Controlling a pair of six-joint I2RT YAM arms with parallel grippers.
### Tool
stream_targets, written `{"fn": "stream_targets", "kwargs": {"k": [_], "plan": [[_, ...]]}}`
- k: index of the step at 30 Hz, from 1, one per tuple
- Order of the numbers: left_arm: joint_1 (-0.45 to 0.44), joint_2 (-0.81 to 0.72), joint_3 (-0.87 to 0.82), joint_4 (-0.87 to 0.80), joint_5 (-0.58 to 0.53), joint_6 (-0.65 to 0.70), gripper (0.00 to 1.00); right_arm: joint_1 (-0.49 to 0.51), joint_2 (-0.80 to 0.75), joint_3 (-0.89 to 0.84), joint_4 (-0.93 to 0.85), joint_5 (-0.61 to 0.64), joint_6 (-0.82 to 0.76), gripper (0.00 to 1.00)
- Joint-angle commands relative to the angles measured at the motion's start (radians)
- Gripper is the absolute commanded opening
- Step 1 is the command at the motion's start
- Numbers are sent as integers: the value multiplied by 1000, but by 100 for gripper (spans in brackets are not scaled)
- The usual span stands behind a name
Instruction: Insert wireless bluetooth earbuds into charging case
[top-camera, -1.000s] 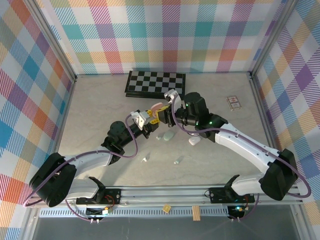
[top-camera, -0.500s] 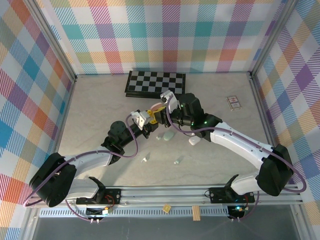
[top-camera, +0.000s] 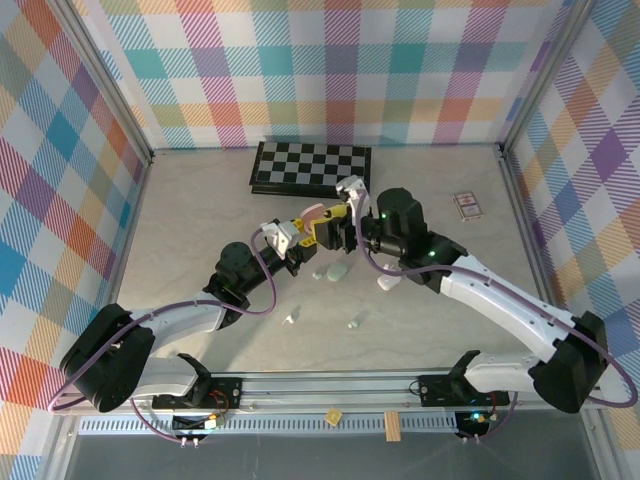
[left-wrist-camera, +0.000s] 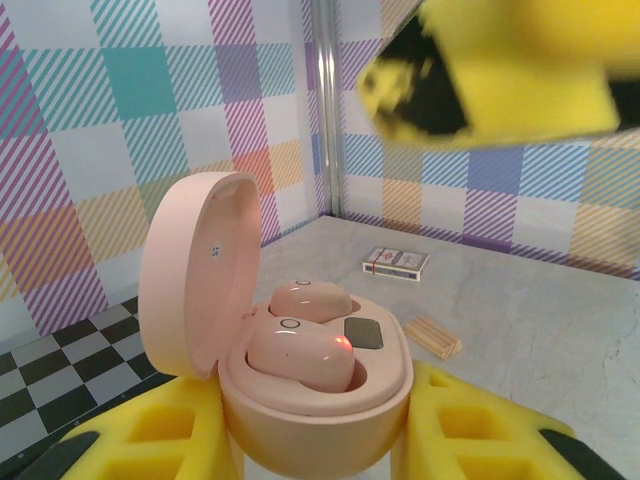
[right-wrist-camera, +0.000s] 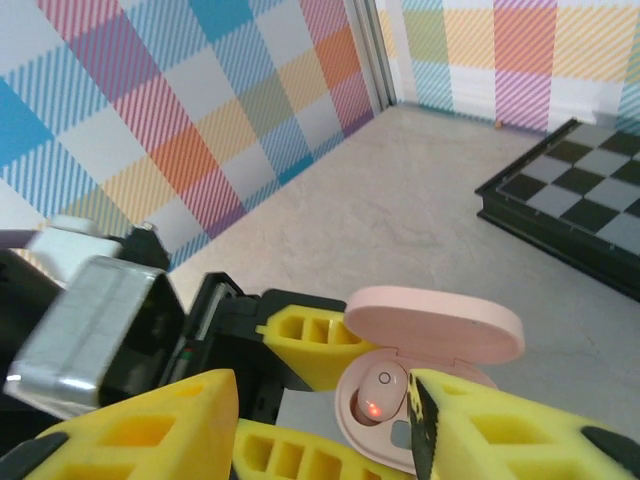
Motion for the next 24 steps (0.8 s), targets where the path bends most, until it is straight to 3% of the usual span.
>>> {"fn": "stream_targets", "kwargs": {"k": [1,6,14,24], "plan": [[-12,-2,-4,58,22,15,25,5,-32,-2,-24,32,14,53],[-12,-3,-11,60,50,42,25,-4,26,121,-144,146,70,61],[-12,-17,-19,54,73,54,25,-11,209,322,-317,191,8,66],[-12,-28,-9,48,54,50,25,-13,232,301,-358,203,-70,73]]}}
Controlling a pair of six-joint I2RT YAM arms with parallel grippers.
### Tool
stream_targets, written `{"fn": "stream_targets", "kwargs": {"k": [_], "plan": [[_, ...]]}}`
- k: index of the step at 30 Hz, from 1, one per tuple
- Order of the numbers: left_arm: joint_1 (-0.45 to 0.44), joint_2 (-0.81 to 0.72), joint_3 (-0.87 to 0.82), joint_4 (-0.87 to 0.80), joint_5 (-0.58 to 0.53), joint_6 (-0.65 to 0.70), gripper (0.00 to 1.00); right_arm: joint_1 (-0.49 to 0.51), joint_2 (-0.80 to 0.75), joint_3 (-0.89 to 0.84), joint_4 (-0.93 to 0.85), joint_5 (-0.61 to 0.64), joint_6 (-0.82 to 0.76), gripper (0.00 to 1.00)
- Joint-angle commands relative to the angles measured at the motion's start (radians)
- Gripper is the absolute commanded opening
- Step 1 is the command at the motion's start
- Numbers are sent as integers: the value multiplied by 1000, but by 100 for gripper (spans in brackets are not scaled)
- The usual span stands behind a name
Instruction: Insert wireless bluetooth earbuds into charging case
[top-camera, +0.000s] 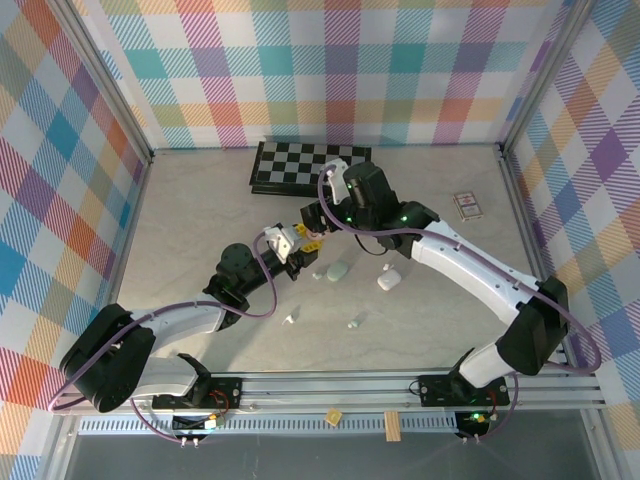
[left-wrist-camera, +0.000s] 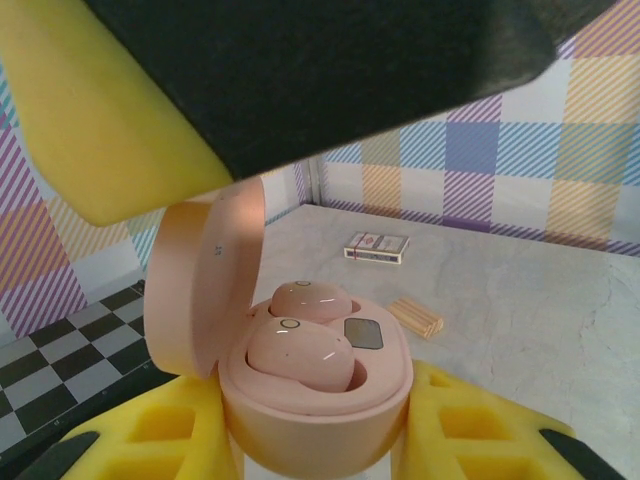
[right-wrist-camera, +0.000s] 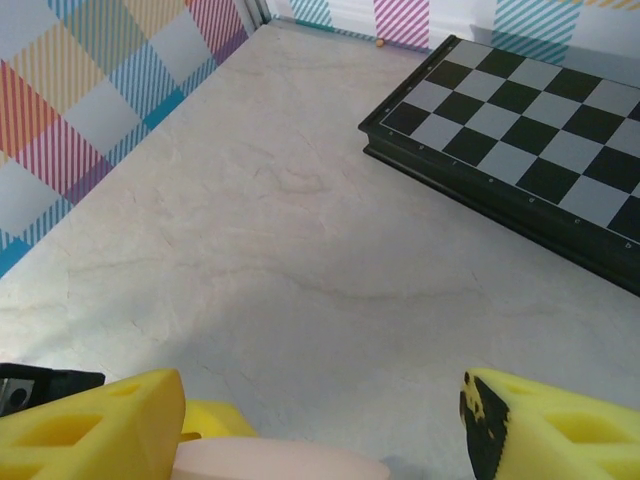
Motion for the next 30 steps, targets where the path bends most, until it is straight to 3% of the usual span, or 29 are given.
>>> {"fn": "stream_targets", "kwargs": {"k": [1,9,13,16,22,30], "plan": [[-12,-25,6,61,3,17,25,-6,-53,-42,-21,-1,-43,74],[-12,-18,7,97,3,-15,25,-21,-186,-173,71,-39,24,77],[-12,-23,3,116,2,-43,25,-120,-267,-295,227,-265,234,84],[-12,-31,7,128,6,-76,25,-184,-301,-381,354,-418,405,83],[-12,-32,13,184,20,-129,25,-209,-285,-493,621,-645,684,80],[-12,-62,17,181,57,-159,25,-171,-250,-555,844,-672,930,75]]}}
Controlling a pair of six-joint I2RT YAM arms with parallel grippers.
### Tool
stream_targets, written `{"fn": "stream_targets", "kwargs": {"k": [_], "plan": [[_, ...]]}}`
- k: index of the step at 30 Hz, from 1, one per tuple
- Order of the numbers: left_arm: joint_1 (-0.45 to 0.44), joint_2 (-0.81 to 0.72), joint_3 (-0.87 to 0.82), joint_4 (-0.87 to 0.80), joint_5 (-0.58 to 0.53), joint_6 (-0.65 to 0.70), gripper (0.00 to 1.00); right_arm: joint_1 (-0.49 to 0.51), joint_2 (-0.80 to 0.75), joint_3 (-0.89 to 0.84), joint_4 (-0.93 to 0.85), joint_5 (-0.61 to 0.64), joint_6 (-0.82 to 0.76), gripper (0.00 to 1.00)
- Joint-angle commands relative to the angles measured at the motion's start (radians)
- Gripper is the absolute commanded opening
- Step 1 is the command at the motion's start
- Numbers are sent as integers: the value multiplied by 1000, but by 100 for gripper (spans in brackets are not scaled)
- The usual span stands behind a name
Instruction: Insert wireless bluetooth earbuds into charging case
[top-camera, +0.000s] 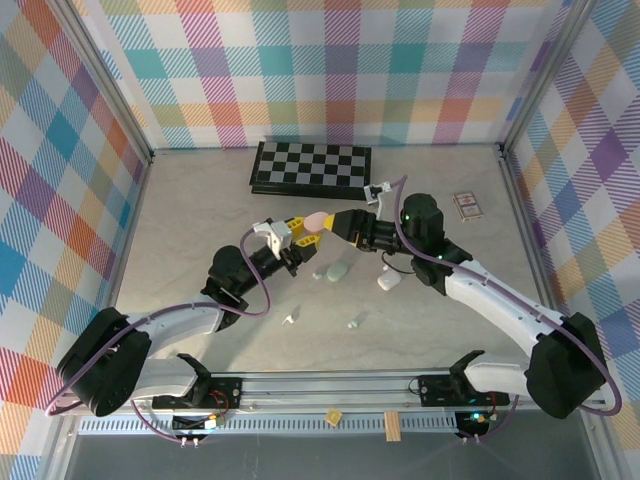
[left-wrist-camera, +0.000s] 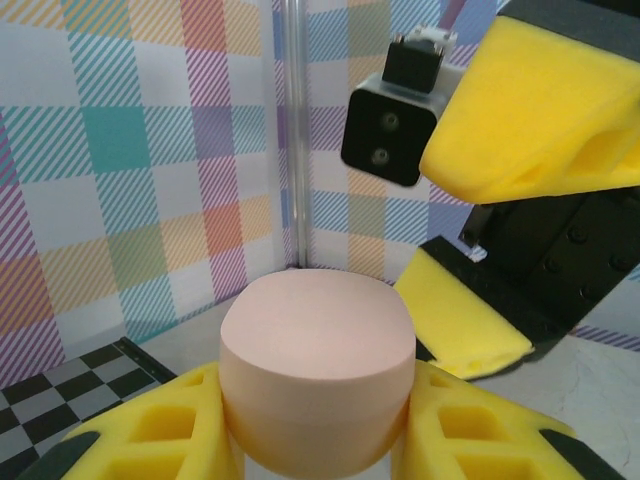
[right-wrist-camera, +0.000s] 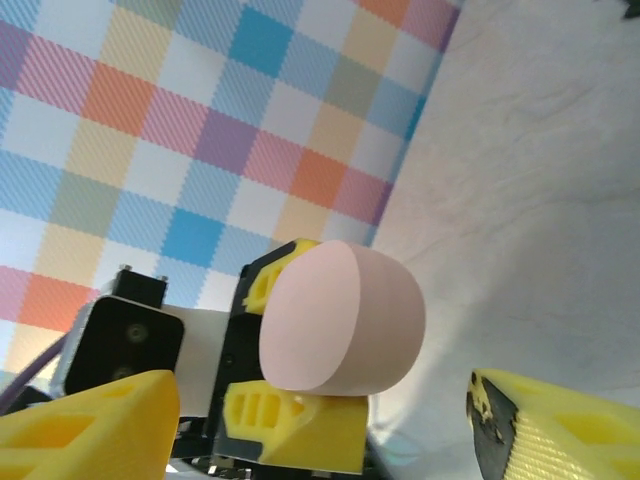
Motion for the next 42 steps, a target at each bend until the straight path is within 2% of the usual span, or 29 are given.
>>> {"fn": "stream_targets", "kwargs": {"k": [1,7,10,14,17,19,20,22,25,29,31,34,42], "plan": [[-11,-37,17,62,46,-33,25,18,23,0,177,-55,148,74],[-11,-50,20,22,73,-43,25,22,101,-3,315,-58,264,66],[-11,-49,15,20,69,-38,25,22,131,2,381,-65,313,53],[-11,-52,6,10,54,-27,25,21,125,3,352,-54,305,32],[-11,-53,8,-10,46,-15,26,21,111,-3,314,-41,273,24],[-11,-51,8,-23,39,-3,30,18,101,-10,263,-26,243,23],[-11,-52,5,-30,30,4,37,15,94,-12,234,-13,220,23],[-11,-57,2,-57,15,20,59,6,80,-13,159,19,153,23],[-11,-85,3,-164,5,54,75,-13,55,-13,-21,116,4,24],[-12,-129,-4,-318,9,90,95,-60,73,-25,-149,232,-110,24],[-12,-140,4,-394,13,97,100,-97,108,-14,-205,257,-120,24],[-11,-136,18,-491,6,81,100,-127,183,16,-259,318,-172,24],[-48,-57,38,-552,-73,30,100,-181,442,147,-286,401,-246,23]]}}
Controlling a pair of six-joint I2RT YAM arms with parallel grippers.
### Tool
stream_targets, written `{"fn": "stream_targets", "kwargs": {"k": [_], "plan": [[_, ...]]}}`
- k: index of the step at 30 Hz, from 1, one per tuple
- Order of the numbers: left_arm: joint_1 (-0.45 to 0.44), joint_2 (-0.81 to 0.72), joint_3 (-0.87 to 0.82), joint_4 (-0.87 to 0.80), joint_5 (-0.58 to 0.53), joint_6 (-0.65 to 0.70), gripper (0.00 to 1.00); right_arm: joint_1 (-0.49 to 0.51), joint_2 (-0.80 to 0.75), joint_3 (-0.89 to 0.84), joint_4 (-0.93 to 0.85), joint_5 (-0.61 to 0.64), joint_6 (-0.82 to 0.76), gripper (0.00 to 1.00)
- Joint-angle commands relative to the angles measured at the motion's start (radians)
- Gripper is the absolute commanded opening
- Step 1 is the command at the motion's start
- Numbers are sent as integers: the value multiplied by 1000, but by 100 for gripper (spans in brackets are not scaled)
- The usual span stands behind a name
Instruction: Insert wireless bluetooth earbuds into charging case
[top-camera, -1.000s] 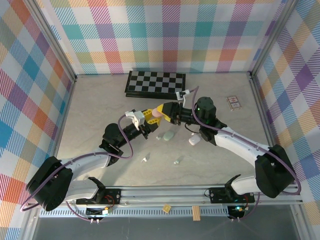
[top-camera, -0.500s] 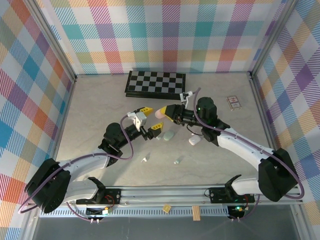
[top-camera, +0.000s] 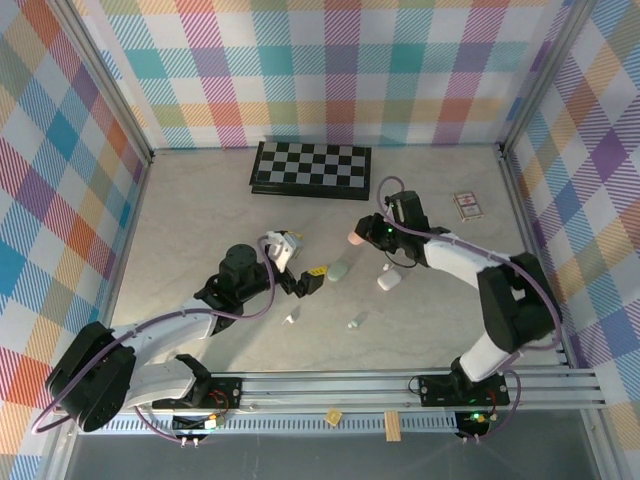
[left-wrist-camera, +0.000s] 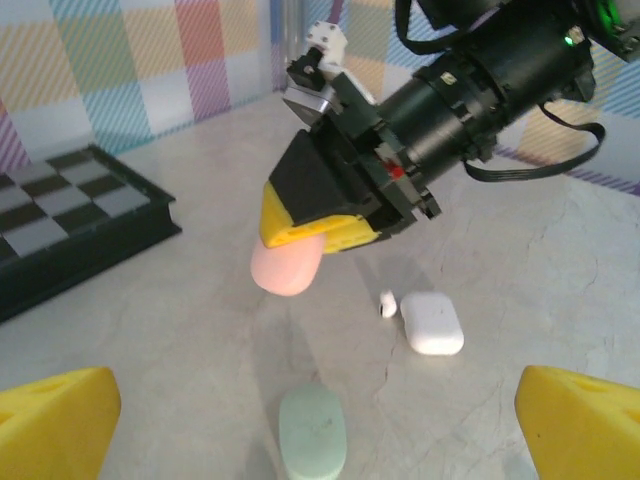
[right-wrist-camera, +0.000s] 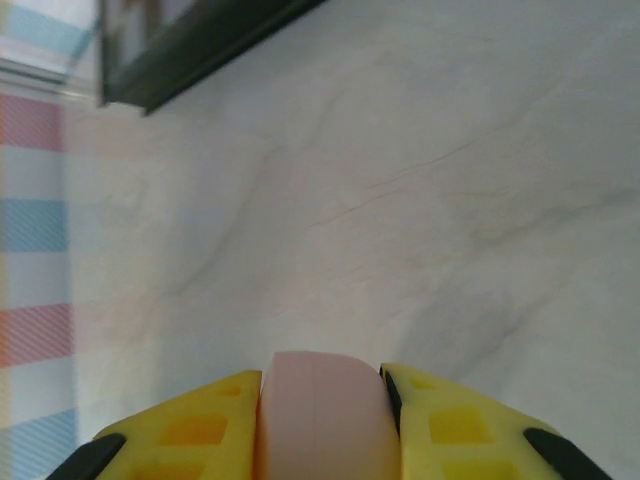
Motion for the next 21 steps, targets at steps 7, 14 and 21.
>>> {"fn": "stream_targets", "kwargs": {"k": [7,14,21], "plan": [[-70,113,67,-83,-129,-72,100,-37,246,178,-34,52,-69,26],[-114,179,181,-274,-250,-139,100,-55,259,189,-50,90,-95,40],[-139,285,351,-508,-357,-220,100,-60,93,124,-131,212,-193,66]]}}
